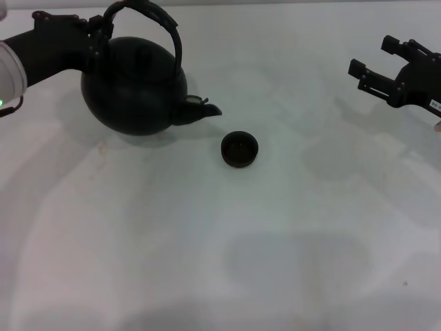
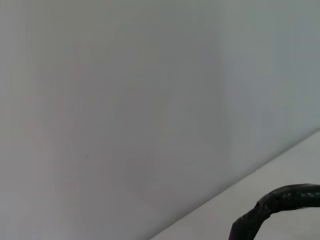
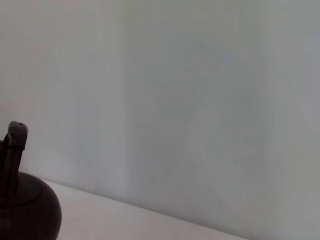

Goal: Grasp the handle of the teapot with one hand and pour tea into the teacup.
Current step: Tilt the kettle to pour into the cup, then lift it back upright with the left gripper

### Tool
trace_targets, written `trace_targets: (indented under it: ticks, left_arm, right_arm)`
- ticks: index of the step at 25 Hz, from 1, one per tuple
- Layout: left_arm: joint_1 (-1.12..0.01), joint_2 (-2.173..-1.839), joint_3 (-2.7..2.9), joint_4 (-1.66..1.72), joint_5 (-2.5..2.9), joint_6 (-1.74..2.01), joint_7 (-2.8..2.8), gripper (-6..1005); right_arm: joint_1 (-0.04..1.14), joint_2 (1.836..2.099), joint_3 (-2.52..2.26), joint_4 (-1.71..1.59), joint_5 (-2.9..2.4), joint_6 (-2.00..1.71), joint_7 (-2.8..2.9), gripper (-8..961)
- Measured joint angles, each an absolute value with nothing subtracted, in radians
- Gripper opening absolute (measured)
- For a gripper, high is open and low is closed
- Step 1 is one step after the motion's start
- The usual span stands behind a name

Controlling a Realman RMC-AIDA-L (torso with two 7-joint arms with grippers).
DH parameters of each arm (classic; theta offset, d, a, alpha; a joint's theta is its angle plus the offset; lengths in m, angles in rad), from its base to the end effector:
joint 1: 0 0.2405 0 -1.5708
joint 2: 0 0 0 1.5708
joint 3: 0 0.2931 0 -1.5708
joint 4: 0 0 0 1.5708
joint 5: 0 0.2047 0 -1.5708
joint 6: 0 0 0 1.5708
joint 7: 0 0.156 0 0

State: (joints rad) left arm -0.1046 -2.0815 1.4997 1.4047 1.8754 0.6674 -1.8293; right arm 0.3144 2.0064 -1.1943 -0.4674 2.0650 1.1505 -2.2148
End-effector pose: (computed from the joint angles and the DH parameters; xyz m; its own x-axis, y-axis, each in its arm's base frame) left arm -0.2585 0.3526 -0.0036 0.8886 0.2332 0.3949 0.4531 -0.5796 -0.6773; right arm 0.3466 0.3384 -0.0167 0.7288 -0.1743 -0.6622 -0.6025 -0.6228 -0.4992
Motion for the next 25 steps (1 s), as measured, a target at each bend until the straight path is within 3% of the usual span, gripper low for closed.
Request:
trace_targets:
  ticks: [13, 25]
  left_arm:
    - [-0.115, -2.082, 1.546, 1.454, 2.022, 0.663, -1.869, 103]
    - [-0.204, -2.082, 1.603, 1.476, 2.367, 0.657, -2.176, 103]
  right_arm:
    - [0.317, 2.006, -1.141, -0.466, 2.067, 1.187, -2.194, 857]
    - [0.315, 2.006, -1.141, -0.466, 2.068, 1.186, -2.193, 857]
